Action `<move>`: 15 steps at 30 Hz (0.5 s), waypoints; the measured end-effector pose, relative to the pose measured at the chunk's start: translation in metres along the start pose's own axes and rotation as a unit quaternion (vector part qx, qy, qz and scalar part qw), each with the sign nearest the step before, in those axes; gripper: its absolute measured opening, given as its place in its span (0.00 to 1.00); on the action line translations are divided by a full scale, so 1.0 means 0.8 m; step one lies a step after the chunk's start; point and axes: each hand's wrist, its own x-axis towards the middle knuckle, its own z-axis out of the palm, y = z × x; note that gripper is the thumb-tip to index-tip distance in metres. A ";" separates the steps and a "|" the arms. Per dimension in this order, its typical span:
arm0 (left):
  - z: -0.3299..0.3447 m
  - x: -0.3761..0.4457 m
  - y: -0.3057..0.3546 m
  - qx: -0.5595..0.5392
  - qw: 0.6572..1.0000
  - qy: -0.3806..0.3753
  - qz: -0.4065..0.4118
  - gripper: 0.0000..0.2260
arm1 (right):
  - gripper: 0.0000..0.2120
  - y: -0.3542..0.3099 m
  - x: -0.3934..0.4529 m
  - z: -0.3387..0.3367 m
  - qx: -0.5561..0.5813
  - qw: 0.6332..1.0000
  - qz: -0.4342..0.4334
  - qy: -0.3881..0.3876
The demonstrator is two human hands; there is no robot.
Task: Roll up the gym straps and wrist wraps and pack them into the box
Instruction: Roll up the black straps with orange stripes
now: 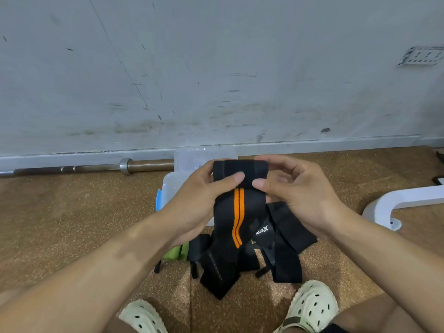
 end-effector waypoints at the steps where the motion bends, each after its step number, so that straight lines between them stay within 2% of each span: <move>1: 0.001 0.001 0.000 -0.008 1.000 -0.004 -0.006 0.18 | 0.17 0.000 0.000 0.001 -0.005 1.000 -0.008 0.003; 5: 0.000 0.004 -0.003 0.011 1.000 0.021 0.006 0.18 | 0.18 0.000 -0.005 0.004 -0.023 1.000 -0.013 0.011; 10: -0.004 0.007 -0.007 0.038 0.997 0.049 0.045 0.15 | 0.25 -0.001 -0.001 -0.001 0.055 0.995 0.073 -0.040; 13: -0.006 0.007 -0.007 0.059 0.995 0.044 0.068 0.18 | 0.30 0.000 0.006 -0.004 0.081 0.989 0.115 -0.054; 15: -0.005 0.006 -0.007 0.079 0.993 0.037 0.080 0.21 | 0.26 -0.001 0.005 -0.004 0.083 0.987 0.124 -0.055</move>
